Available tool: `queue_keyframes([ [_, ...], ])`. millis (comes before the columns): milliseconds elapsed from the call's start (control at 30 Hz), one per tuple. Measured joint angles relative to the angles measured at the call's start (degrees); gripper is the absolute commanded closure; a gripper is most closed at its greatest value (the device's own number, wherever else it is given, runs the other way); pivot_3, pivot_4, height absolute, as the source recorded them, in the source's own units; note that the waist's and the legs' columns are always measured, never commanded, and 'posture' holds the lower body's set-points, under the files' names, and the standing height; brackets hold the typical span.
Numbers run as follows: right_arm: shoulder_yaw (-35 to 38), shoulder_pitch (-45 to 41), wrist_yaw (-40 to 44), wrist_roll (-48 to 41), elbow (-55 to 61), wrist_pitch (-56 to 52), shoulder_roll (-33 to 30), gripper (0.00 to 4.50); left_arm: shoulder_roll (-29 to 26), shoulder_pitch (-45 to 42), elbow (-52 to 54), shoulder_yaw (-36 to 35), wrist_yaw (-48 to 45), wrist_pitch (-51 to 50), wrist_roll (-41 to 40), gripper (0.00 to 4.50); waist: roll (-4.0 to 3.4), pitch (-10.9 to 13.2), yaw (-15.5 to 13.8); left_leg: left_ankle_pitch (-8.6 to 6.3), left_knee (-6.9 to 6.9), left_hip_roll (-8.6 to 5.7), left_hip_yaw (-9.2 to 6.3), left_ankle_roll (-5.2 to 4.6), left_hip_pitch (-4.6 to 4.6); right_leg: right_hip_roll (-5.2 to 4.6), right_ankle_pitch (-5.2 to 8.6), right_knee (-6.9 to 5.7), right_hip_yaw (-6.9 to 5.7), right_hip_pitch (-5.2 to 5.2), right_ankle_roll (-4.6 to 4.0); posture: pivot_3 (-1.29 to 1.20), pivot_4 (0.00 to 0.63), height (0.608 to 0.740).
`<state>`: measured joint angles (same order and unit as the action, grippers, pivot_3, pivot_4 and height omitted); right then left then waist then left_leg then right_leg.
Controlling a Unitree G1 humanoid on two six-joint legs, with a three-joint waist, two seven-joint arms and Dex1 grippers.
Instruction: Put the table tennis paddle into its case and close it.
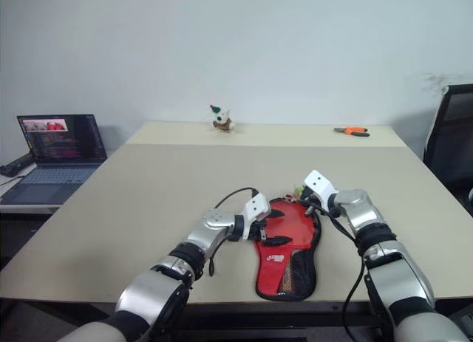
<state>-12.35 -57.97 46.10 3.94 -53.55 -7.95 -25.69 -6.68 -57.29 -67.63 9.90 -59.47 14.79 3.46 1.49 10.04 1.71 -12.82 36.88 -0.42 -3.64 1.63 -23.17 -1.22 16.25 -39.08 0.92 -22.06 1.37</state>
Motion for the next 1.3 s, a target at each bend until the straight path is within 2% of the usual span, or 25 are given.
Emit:
queue_keyframes([
  [467, 0.8, 0.6, -2.8, 1.5, -0.4, -2.9, -1.3, 4.44, 1.4, 0.2, -0.6, -1.2, 0.4, -2.0, 0.0, 0.0, -0.08, 0.0, -0.4, 0.0, -0.03, -0.06, -0.07, 0.0, 0.26, -0.06, 0.02, 0.08, -0.07, 0.36, 0.02, 0.0, 0.15, 0.74],
  [767, 2.2, -3.0, -9.5, 2.0, -8.6, -2.7, -0.1, 4.44, 1.7, 0.4, -0.6, -1.4, 0.6, -2.2, 0.0, 0.0, -0.12, -0.1, -0.7, 0.0, -0.03, -0.07, -0.09, 0.0, 0.29, -0.07, 0.02, 0.1, -0.09, 0.4, 0.02, 0.0, 0.15, 0.74],
  [1000, 2.2, -3.5, -6.8, 2.1, -9.6, -2.5, -3.9, 4.44, 1.9, 0.4, -0.6, -1.4, 0.5, -2.3, 0.0, 0.0, -0.14, -0.1, -0.8, -0.01, -0.04, -0.08, -0.08, 0.0, 0.29, -0.07, 0.03, 0.11, -0.08, 0.41, 0.04, 0.0, 0.15, 0.74],
  [1133, 2.2, 0.7, 0.1, 1.4, -1.3, -5.6, -8.2, 4.44, 2.2, 0.3, -0.7, -1.4, 0.5, -2.7, 0.0, 0.0, -0.17, -0.1, -0.8, -0.01, -0.03, -0.08, -0.09, 0.0, 0.27, -0.07, 0.05, 0.12, -0.09, 0.42, 0.07, 0.0, 0.15, 0.74],
  [1300, 2.3, 12.0, 10.8, -1.9, 21.1, -15.8, -15.2, 4.44, 2.7, 0.1, -0.8, -1.5, 0.5, -3.0, 0.0, 0.0, -0.26, -0.1, -1.0, -0.02, -0.04, -0.12, -0.15, 0.0, 0.26, -0.07, 0.13, 0.16, -0.13, 0.44, 0.21, 0.0, 0.15, 0.74],
])
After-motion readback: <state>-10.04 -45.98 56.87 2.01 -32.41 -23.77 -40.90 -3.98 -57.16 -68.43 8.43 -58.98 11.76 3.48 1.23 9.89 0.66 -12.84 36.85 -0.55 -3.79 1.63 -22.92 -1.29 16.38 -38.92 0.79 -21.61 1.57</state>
